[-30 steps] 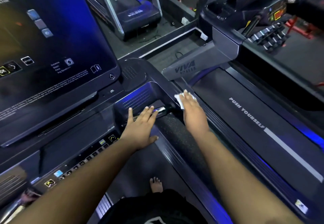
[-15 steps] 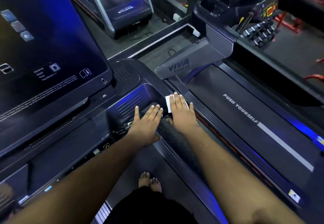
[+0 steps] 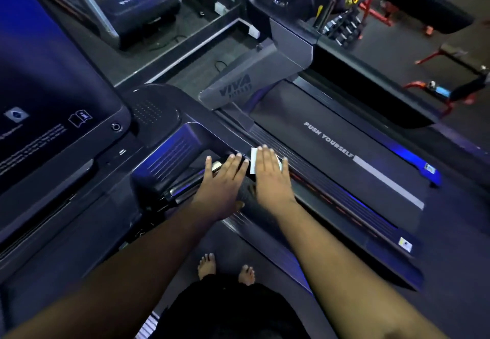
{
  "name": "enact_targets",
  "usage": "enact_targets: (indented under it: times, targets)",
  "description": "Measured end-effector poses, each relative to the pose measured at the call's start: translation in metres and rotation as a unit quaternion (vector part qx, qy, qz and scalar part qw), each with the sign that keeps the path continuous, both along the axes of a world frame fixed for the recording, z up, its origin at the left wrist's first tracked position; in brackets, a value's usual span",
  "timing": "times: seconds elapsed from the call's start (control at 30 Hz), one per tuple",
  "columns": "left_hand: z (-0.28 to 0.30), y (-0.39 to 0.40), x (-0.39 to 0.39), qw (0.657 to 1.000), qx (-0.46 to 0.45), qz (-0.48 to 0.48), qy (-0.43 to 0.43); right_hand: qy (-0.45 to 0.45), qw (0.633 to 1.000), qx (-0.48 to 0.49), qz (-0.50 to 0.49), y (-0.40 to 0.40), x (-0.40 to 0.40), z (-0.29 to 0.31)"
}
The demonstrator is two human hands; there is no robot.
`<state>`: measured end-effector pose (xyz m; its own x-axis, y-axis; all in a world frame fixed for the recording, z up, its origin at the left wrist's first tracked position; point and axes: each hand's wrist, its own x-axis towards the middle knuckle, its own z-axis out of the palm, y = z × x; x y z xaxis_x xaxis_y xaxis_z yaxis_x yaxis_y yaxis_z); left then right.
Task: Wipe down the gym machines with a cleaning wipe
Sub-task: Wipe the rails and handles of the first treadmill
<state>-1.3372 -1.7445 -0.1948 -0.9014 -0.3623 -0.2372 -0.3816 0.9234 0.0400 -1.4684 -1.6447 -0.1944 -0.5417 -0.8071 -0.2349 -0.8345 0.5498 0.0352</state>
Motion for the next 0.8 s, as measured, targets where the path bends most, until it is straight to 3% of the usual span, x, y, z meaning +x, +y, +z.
enact_targets:
  times: [0.2,0.33,0.43,0.6,0.8]
  targets:
    - [0.001,0.022,-0.006,1.000,0.024,0.000,0.005,-0.029,0.999,-0.037,-0.017,0.083,-0.013,0.005]
    - [0.000,0.048,-0.015,0.999,0.030,-0.009,0.004,0.017,0.996,-0.001,-0.086,0.165,-0.010,0.006]
    - [0.001,0.064,-0.023,0.999,0.040,0.020,0.014,0.015,0.996,0.024,-0.082,0.157,-0.011,0.010]
    - [0.009,0.085,-0.029,0.998,0.044,0.040,0.001,-0.016,0.999,-0.012,0.029,0.108,-0.017,0.007]
    - [0.009,0.122,-0.034,0.998,0.060,0.022,-0.013,-0.015,0.999,-0.030,0.005,0.204,-0.032,0.006]
